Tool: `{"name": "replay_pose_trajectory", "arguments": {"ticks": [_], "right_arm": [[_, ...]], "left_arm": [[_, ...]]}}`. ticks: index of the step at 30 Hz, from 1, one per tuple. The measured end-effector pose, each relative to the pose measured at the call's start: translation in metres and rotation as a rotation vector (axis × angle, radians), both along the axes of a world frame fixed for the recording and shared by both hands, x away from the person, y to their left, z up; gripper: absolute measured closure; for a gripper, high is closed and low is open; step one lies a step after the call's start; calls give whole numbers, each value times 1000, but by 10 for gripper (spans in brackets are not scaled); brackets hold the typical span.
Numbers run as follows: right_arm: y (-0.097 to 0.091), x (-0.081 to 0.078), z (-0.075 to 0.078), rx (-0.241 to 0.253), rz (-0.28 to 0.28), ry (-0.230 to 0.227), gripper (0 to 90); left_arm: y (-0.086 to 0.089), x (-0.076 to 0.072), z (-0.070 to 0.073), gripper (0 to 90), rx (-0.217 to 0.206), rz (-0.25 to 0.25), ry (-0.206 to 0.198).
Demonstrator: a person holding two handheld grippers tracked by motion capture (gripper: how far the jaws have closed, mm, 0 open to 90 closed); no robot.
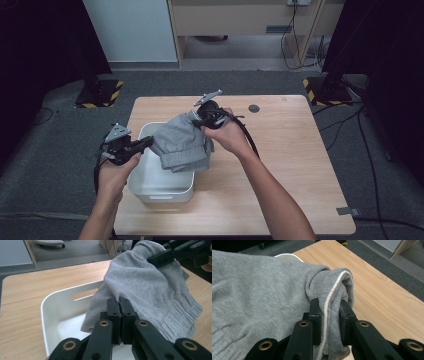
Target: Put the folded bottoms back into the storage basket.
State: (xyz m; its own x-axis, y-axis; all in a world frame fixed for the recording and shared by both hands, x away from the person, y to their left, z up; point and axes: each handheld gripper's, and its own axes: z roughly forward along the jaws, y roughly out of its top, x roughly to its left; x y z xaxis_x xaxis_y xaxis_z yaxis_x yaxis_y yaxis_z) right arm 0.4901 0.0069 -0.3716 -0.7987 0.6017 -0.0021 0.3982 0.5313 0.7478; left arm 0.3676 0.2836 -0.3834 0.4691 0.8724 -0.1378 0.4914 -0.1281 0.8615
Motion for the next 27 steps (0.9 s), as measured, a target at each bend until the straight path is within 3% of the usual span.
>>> {"name": "replay_pose_trajectory", "arguments": {"ticks": [11, 27], "right_arm": [[18, -3, 6, -7, 27, -13, 767], [34, -9, 18, 14, 41, -17, 767]], "left_arm": [[9, -6, -1, 881, 12, 12, -2], [26, -15, 13, 884, 1, 39, -40]]}}
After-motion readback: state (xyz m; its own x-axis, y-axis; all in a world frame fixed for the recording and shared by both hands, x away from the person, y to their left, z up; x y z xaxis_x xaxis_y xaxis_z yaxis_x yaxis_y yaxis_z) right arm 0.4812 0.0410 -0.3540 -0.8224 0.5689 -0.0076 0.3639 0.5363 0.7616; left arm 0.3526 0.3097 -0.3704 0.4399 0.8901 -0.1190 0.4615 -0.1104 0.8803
